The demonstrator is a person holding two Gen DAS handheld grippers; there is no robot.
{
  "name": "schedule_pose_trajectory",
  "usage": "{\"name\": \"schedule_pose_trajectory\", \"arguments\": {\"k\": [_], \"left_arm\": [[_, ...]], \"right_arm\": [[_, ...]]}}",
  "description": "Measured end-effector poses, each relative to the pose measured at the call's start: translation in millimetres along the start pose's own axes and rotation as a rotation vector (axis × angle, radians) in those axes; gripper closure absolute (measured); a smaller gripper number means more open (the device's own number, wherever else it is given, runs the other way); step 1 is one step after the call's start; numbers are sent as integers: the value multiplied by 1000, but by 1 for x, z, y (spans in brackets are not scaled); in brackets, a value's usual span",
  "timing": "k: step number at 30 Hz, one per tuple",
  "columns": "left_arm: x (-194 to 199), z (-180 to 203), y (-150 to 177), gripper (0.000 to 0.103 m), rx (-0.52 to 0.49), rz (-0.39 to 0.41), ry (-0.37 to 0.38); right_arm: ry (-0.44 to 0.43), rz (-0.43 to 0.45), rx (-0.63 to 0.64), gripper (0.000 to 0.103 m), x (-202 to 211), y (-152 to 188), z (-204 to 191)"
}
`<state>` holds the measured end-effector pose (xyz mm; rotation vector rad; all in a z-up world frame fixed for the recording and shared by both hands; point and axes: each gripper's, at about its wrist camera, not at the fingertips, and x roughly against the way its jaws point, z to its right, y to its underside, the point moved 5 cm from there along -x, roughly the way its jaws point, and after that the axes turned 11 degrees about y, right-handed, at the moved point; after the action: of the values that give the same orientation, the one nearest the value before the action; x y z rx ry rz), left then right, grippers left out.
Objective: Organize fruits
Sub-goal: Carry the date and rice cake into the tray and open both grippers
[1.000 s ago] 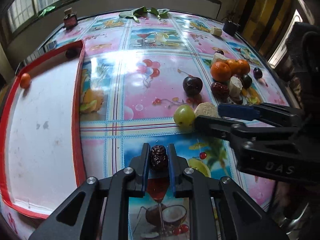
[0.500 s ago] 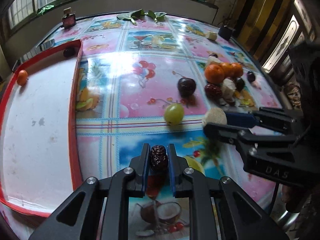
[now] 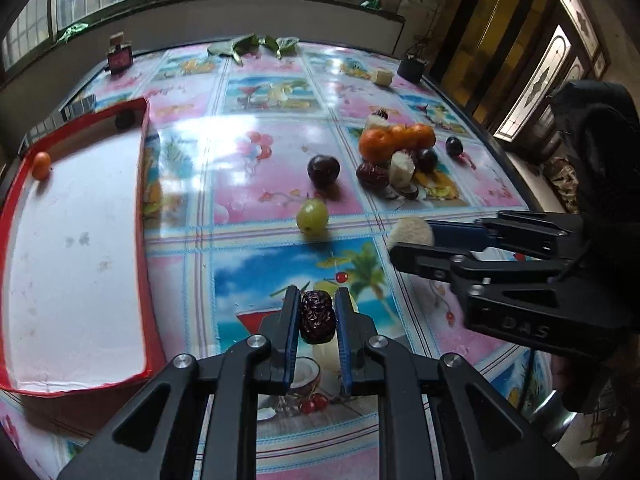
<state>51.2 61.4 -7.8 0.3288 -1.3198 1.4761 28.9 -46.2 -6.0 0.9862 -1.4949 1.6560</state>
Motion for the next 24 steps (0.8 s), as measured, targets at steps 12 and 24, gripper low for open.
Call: {"name": "schedule_pose_trajectory", "arguments": {"k": [12,24], "left_arm": [[56,-93,-29,87,95,95,-168],[65,-235,-69,87,260,129,-382]], "right_arm": [[-98,86,55,67,2,-77,-83],[-164,91,85,67,-68,-174,-180]]}}
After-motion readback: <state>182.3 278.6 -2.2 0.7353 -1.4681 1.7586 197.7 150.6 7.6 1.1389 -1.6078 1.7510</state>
